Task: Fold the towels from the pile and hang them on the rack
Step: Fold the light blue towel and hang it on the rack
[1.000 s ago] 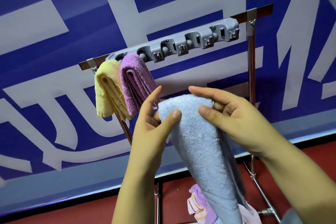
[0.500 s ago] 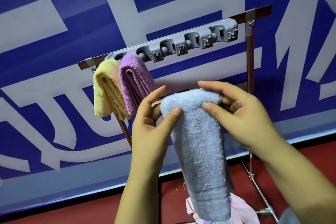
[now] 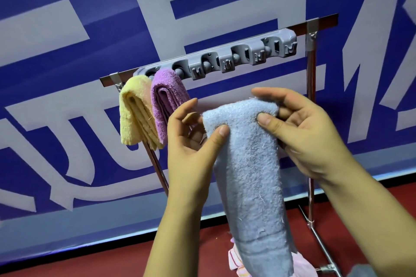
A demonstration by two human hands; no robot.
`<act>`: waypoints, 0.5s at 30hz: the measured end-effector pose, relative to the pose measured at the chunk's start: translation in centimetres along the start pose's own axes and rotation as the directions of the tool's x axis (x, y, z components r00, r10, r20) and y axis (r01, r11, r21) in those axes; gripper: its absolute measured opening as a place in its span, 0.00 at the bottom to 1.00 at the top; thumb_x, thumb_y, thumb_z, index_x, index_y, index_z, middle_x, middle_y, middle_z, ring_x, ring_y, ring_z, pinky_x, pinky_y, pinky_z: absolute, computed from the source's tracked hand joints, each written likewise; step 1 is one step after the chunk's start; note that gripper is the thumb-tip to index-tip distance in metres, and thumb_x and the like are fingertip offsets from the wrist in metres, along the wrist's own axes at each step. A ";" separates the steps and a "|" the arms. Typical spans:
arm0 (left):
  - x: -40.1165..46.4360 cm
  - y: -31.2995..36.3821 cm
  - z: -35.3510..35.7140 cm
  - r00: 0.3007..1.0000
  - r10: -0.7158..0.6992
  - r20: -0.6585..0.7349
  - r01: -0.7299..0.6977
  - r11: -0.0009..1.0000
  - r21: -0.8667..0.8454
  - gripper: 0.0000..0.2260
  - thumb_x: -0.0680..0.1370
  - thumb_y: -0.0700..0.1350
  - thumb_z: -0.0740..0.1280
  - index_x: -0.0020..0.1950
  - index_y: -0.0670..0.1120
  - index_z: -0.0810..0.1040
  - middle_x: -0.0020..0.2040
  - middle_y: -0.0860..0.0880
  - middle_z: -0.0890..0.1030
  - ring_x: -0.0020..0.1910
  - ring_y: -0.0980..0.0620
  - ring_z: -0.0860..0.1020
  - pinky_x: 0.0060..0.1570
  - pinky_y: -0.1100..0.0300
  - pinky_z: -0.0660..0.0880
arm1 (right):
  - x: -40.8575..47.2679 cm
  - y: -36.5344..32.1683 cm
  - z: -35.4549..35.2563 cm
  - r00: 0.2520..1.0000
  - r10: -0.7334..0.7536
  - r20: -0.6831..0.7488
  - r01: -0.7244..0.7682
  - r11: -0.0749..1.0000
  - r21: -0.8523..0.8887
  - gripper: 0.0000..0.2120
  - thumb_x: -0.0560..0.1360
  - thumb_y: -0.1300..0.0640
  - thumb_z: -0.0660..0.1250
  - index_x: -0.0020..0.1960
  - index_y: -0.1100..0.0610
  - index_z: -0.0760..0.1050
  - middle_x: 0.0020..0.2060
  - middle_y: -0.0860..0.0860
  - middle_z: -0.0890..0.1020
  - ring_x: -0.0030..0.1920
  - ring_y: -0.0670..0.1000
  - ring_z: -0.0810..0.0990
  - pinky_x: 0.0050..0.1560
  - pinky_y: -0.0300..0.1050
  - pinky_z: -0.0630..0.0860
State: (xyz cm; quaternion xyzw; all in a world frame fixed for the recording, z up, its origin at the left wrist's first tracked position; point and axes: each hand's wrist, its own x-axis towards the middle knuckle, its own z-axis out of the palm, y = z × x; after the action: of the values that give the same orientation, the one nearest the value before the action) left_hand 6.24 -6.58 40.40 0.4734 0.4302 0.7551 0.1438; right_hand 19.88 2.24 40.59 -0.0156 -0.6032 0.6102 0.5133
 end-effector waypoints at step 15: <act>3.0 2.0 0.1 0.991 -0.069 0.119 0.081 0.992 -0.097 0.19 0.71 0.30 0.69 0.59 0.44 0.73 0.34 0.52 0.83 0.37 0.57 0.81 0.40 0.65 0.77 | 2.8 -3.5 -1.0 0.999 -0.033 -0.003 0.022 0.712 -0.702 0.16 0.71 0.52 0.68 0.57 0.40 0.74 0.45 0.43 0.80 0.49 0.41 0.79 0.57 0.44 0.77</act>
State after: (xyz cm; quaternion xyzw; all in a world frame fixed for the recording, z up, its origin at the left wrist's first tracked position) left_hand 5.23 -5.86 43.79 0.4916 0.3998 0.7415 0.2207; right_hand 21.27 3.92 44.62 -0.2047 -0.7859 0.3281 0.4826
